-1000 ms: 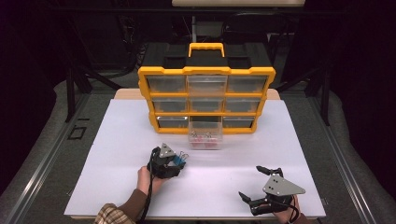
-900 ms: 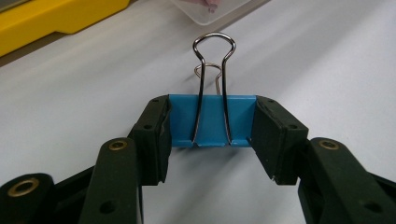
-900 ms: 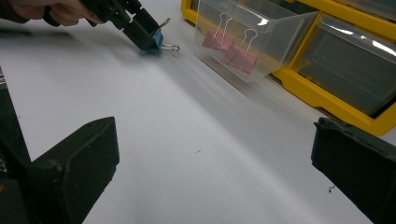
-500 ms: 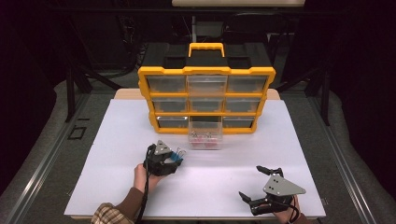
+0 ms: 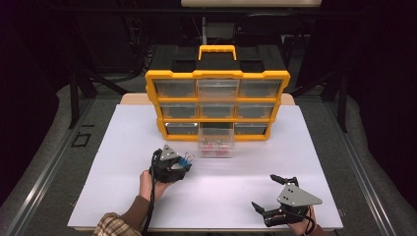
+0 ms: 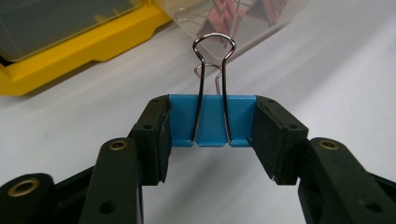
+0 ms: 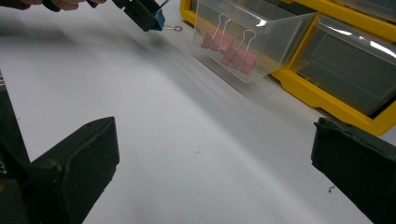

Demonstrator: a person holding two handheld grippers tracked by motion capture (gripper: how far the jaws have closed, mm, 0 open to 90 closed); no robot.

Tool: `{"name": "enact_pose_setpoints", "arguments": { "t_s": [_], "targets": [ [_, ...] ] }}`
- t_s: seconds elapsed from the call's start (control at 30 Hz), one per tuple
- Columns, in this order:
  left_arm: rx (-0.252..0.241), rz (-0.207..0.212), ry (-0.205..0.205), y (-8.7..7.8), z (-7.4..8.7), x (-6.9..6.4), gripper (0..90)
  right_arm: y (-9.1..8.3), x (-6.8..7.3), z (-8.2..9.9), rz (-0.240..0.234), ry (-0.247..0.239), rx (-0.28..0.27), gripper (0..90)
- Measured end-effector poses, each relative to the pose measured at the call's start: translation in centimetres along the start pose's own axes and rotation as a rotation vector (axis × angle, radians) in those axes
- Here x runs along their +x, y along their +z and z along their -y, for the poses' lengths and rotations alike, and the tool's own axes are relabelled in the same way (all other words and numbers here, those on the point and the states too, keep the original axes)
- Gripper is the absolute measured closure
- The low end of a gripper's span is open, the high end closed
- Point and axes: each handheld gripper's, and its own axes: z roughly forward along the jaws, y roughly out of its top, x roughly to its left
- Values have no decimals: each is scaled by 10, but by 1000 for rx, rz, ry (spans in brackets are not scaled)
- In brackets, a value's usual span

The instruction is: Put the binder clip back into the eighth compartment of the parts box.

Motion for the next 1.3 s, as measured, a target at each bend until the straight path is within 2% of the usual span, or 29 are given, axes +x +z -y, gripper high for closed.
{"name": "enact_pose_setpoints", "arguments": {
  "t_s": [0.3,0.5,0.77,1.13,1.3],
  "targets": [
    [-71,-24,15,-18,-21,1,496,0,0,0,1,-3,1,5],
    [-129,-18,4,-27,-37,1,495,1,0,0,1,-2,2,5],
    [-174,-20,27,-33,-55,0,496,1,0,0,-1,1,3,6],
    [-232,-10,71,-27,-83,-9,496,1,1,0,0,3,4,6],
    [-230,11,89,-17,-92,-13,495,1,0,1,3,2,5,6]
  ]
}}
